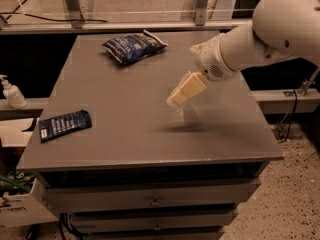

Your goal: Move blue chip bag near rxbar blueberry

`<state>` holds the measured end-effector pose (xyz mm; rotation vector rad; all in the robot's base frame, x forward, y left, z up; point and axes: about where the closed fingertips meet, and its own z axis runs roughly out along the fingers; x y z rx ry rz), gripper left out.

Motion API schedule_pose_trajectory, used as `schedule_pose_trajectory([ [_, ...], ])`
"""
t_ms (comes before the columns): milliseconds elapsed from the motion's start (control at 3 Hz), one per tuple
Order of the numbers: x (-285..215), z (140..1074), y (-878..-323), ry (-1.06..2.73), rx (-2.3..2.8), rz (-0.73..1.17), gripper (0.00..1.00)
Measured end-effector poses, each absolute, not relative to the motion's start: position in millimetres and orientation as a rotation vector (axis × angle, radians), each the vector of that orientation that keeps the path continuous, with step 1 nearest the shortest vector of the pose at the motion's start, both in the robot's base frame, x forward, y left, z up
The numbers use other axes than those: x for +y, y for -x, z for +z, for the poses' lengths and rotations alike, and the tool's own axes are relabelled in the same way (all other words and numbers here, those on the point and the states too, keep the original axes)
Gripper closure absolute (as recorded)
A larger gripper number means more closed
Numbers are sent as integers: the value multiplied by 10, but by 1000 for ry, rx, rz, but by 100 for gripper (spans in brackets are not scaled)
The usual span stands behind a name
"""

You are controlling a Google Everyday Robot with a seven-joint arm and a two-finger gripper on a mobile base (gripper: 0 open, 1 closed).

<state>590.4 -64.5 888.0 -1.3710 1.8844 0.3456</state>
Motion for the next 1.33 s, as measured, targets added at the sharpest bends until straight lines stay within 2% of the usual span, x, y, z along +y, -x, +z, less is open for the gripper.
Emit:
schedule_pose_trajectory([
  [667,-26,8733,-6664,1273,1776,265,0],
  [1333,405,8557,-7516,1143,1777,278,0],
])
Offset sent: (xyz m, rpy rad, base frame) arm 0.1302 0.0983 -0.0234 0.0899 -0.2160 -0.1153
